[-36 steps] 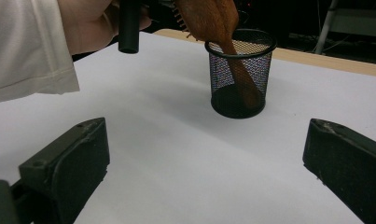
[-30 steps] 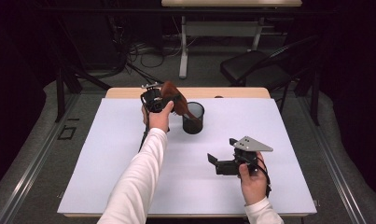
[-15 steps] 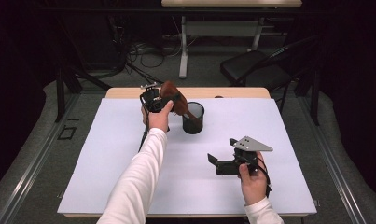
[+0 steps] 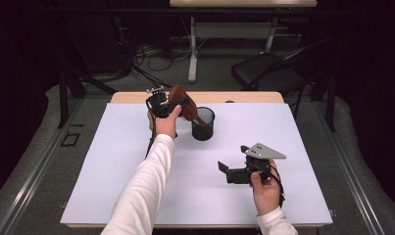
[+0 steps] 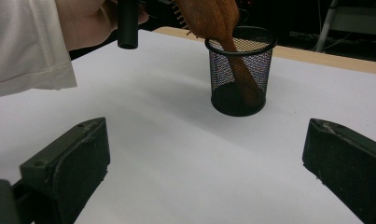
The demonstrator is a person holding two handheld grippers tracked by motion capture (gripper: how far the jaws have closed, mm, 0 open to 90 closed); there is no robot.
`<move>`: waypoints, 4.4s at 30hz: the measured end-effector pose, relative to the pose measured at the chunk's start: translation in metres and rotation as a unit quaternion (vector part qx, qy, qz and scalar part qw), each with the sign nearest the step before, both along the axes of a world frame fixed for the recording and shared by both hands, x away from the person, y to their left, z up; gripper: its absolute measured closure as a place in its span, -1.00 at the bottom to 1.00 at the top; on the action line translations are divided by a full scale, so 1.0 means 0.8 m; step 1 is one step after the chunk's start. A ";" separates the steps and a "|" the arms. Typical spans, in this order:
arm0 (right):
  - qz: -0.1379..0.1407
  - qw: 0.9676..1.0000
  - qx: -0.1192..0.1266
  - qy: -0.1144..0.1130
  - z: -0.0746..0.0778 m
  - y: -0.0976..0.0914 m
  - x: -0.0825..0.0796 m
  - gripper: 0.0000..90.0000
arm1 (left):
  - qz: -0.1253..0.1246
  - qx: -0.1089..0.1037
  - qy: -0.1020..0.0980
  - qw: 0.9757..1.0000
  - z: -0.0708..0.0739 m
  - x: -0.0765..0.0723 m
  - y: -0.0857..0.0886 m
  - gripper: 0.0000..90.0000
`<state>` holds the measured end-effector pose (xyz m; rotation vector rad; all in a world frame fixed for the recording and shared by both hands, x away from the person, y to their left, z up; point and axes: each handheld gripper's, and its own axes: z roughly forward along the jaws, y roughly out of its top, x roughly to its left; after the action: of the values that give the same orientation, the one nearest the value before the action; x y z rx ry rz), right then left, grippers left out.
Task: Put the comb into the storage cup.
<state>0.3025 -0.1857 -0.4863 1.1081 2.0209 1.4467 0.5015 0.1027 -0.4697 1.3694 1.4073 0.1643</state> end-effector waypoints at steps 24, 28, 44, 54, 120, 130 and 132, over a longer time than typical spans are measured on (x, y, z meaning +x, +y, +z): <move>0.001 1.000 0.000 0.001 -0.001 0.002 0.000 -0.98 | 0.009 -0.005 -0.019 1.000 0.017 -0.008 0.013 -0.28; 0.002 1.000 -0.001 0.001 -0.002 0.002 0.000 -0.98 | 0.015 -0.006 -0.023 1.000 0.020 -0.008 0.019 -0.28; 0.004 1.000 -0.007 0.004 -0.003 0.005 0.000 -0.95 | 0.020 -0.017 -0.044 0.999 0.037 -0.015 0.036 -0.25; 0.006 1.000 -0.007 0.006 -0.004 0.007 -0.001 -0.94 | 0.026 -0.010 -0.061 0.998 0.046 -0.022 0.049 -0.25; 0.003 1.000 -0.009 0.001 -0.004 0.007 -0.001 -0.94 | -0.002 0.001 -0.083 0.997 0.068 -0.056 0.092 -0.99; 0.002 1.000 -0.012 0.001 -0.004 0.006 -0.002 -0.94 | -0.015 0.003 -0.081 0.997 0.071 -0.061 0.092 -0.99; 0.002 1.000 -0.011 0.001 -0.004 0.006 -0.001 -0.94 | -0.018 0.006 -0.081 0.997 0.071 -0.063 0.091 -0.99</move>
<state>0.3014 -0.1806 -0.4894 1.0966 2.0367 1.4221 0.4512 0.1756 -0.4125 1.3602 1.2470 0.2555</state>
